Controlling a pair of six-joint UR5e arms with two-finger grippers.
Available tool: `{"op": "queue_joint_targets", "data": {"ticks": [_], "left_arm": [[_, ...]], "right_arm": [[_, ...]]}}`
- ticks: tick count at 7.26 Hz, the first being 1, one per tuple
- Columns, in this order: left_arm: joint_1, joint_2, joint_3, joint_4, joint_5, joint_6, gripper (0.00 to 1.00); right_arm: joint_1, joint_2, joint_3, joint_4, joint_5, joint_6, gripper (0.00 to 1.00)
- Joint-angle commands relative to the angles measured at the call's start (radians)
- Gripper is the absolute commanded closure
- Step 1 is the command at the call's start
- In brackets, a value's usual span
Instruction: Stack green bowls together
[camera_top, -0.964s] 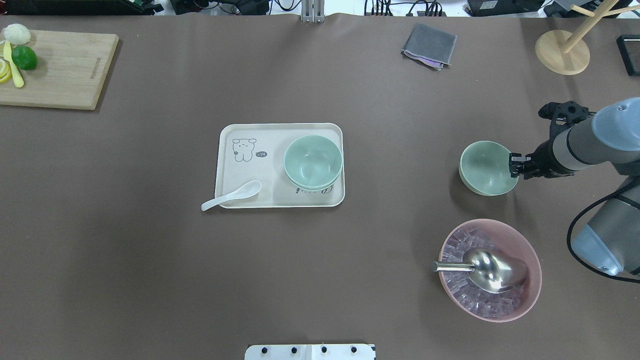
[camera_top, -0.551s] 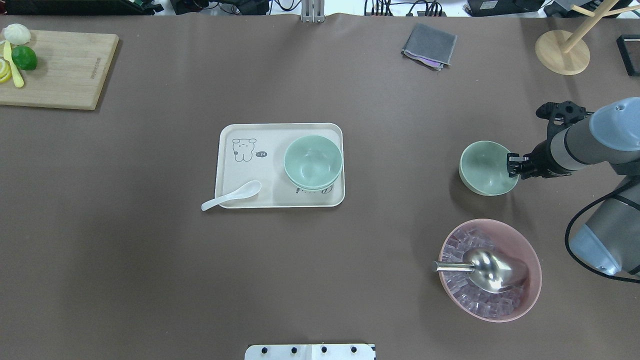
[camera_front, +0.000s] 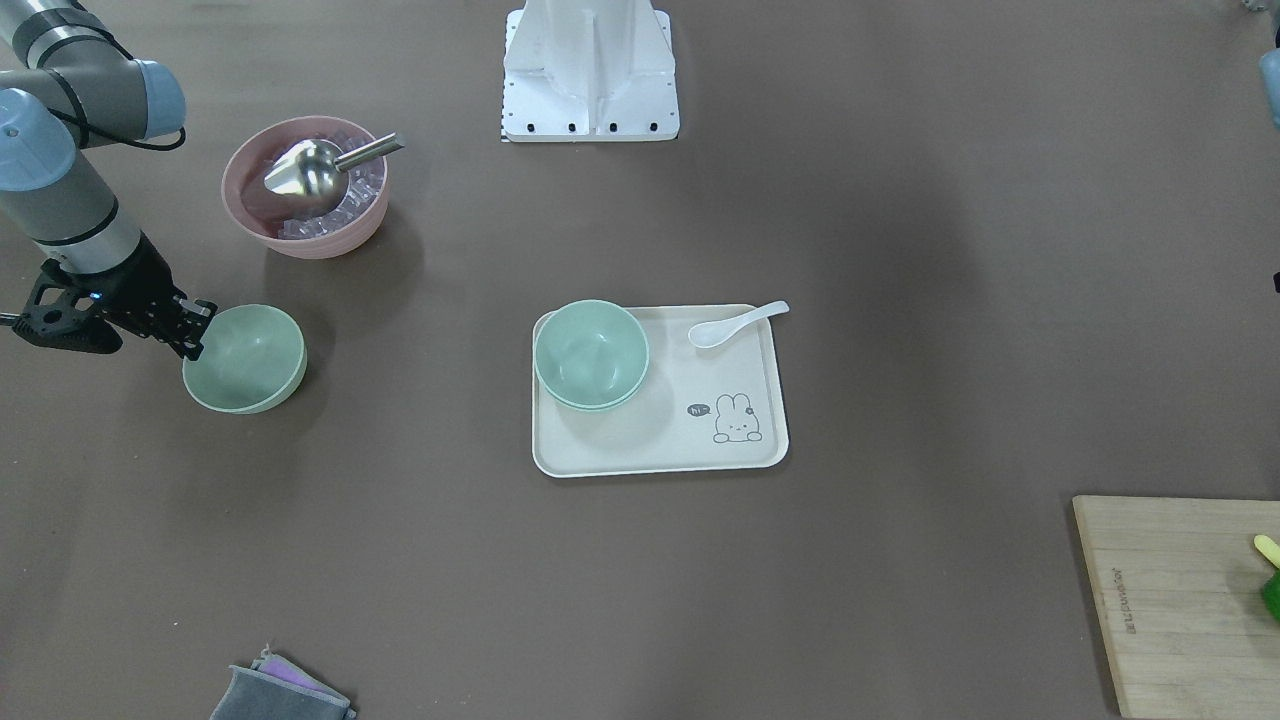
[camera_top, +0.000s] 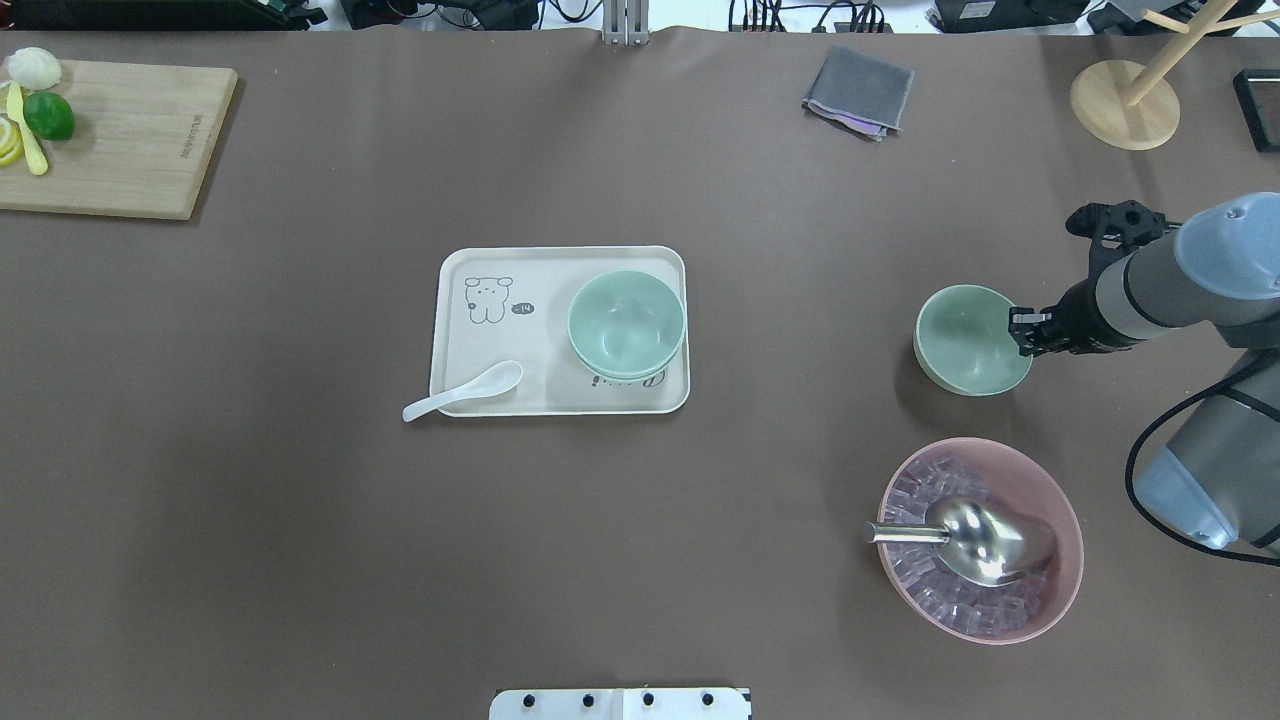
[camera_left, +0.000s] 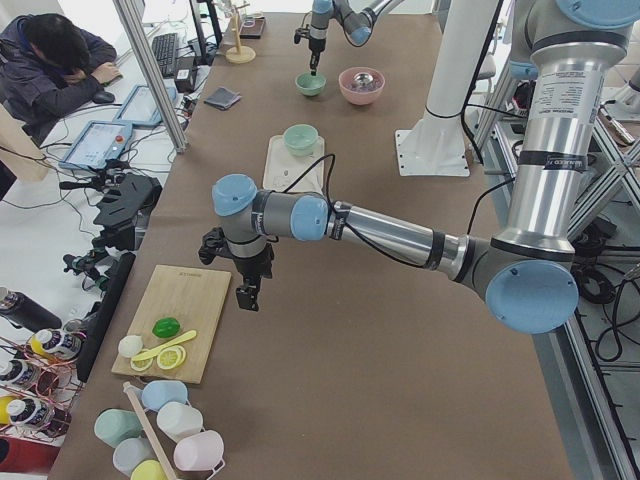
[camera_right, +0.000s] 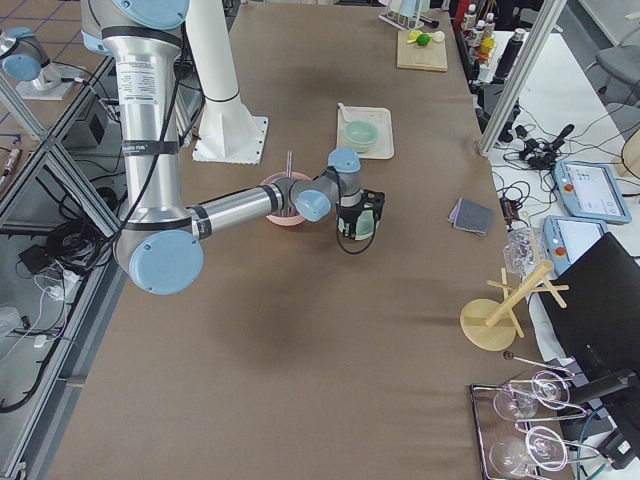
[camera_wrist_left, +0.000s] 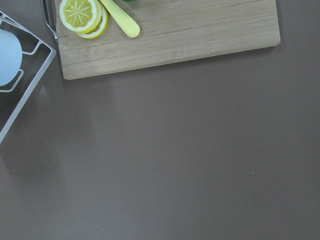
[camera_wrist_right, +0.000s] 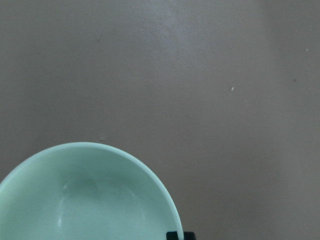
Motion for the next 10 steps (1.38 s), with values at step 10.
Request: {"op": "queue_joint_targets", "data": {"ticks": [10], "left_arm": [[0.002,0.0,-0.015,0.0,0.0,-0.002,0.02]], "right_arm": [[-0.212,0.694,-0.029,-0.525,-0.062,0.202,1.0]]}}
